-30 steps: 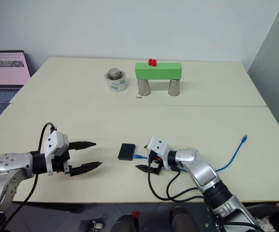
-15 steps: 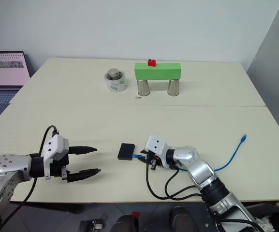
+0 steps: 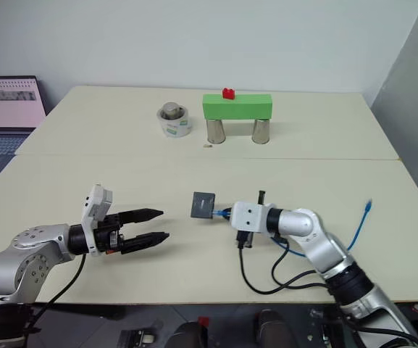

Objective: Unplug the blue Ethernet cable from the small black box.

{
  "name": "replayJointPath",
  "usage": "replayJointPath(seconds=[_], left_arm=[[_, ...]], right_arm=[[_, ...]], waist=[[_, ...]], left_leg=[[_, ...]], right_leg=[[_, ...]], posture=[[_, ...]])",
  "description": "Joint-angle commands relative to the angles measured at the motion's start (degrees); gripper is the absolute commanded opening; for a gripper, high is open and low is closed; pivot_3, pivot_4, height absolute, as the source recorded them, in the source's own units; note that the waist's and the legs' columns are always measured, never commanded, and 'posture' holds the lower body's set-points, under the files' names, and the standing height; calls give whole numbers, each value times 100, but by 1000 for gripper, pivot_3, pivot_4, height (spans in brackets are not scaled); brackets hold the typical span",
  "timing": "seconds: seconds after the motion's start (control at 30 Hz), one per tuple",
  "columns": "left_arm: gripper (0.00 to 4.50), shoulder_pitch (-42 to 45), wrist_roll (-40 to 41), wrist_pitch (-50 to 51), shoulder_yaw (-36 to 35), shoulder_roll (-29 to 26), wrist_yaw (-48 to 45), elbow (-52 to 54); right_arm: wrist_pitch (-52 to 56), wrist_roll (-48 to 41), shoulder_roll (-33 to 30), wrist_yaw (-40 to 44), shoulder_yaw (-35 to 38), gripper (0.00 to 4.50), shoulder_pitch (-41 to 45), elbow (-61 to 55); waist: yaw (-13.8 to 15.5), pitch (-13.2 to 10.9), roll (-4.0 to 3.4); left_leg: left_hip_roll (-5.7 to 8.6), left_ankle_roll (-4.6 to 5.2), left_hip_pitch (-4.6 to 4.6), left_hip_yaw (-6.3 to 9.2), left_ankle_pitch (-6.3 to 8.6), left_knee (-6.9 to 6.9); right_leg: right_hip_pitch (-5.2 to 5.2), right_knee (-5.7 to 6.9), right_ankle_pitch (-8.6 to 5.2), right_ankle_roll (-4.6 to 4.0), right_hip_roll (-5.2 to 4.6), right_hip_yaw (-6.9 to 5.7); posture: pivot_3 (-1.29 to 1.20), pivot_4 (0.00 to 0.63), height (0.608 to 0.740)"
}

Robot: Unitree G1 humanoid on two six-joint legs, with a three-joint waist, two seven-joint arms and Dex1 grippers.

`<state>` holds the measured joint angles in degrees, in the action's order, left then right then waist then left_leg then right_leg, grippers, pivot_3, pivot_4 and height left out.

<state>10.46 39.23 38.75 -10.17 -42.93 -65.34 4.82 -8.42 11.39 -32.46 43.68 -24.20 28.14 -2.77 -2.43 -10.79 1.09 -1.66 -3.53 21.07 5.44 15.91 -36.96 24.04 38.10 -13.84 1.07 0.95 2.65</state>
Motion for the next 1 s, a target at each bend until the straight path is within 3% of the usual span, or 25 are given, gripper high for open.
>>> replayJointPath(seconds=[0.03, 0.6, 1.0], left_arm=[[4500, 247, 581, 547, -64, 184, 119, 228], [4500, 883, 919, 1012, 203, 980, 417, -115], [1999, 957, 858, 1034, 266, 1033, 316, -263]], right_arm=[[-1108, 426, -196, -202, 83, 37, 126, -127], [-1850, 750, -21, -541, 277, 36, 92, -201], [-2042, 917, -19, -703, 280, 35, 120, -133]], waist=[[-1, 0, 0], [8, 1, 1], [6, 1, 1]], left_leg=[[0, 0, 0, 0, 0, 1], [1, -2, -7, 2, -1, -2], [1, -2, -7, 3, -1, -3]], right_leg=[[0, 1, 0, 0, 0, 0], [-5, 9, 1, -2, 0, 4], [-6, 9, 1, -3, 0, 4]], posture=[[0, 150, 740], [0, 150, 740], [0, 150, 740]])
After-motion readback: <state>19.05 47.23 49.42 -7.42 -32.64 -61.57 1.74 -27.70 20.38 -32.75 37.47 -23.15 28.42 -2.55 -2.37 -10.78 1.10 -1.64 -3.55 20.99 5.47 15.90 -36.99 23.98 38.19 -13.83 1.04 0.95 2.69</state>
